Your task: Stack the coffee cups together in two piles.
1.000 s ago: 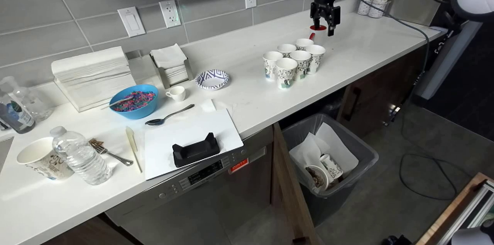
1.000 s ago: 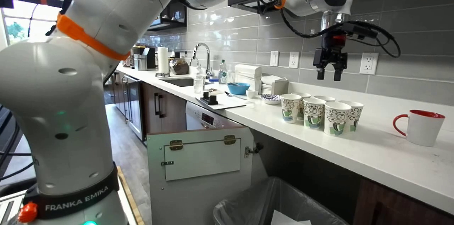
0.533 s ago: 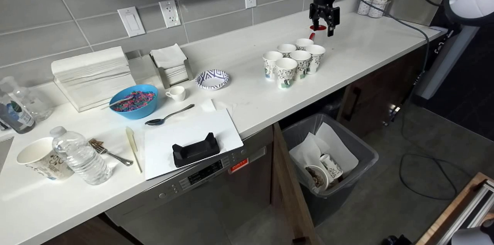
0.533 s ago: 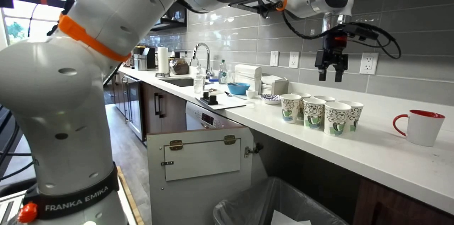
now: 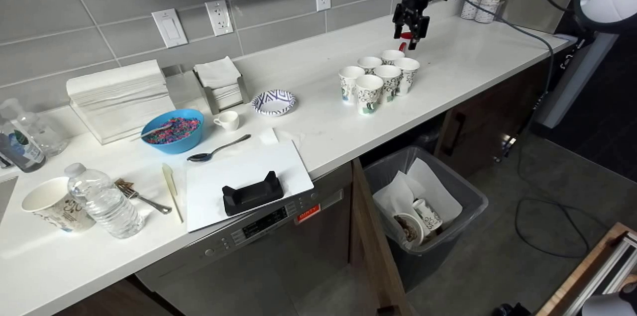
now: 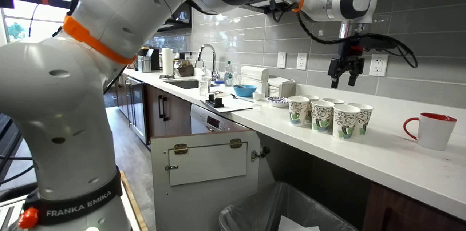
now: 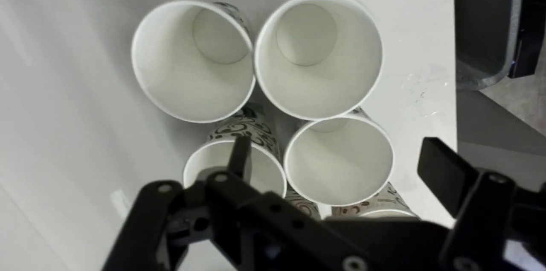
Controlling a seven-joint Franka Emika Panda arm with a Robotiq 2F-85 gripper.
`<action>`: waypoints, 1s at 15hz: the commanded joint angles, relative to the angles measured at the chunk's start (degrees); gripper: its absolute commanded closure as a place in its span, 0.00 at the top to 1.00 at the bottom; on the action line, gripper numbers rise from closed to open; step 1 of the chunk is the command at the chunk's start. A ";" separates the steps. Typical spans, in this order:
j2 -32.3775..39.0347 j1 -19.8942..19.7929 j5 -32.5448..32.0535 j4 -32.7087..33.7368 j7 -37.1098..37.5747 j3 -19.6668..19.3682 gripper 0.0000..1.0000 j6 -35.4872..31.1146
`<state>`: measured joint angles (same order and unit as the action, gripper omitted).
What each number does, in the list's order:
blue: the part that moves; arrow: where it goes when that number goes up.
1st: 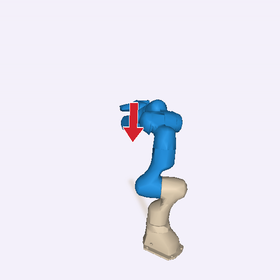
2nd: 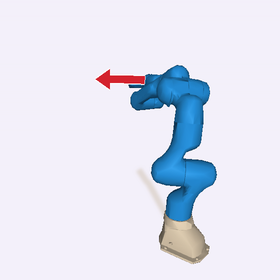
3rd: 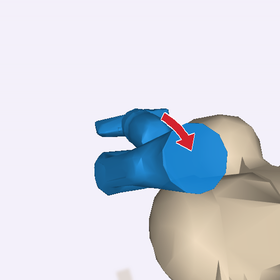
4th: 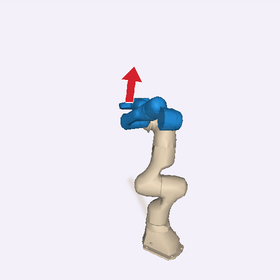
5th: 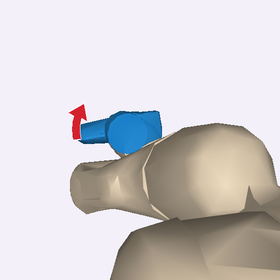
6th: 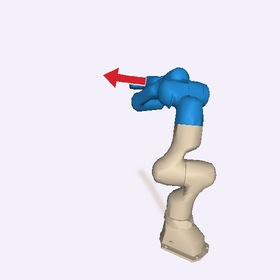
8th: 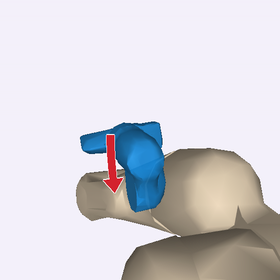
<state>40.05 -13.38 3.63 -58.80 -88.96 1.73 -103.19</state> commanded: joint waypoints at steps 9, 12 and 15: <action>4.60 -1.76 1.47 -0.41 -3.07 1.34 1.00 -7.52; 5.48 -1.57 1.06 0.29 -3.10 1.37 1.00 -7.53; 6.28 -1.51 0.73 1.34 -2.98 1.07 1.00 -7.12</action>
<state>44.45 -14.48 4.16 -59.81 -90.58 2.61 -110.12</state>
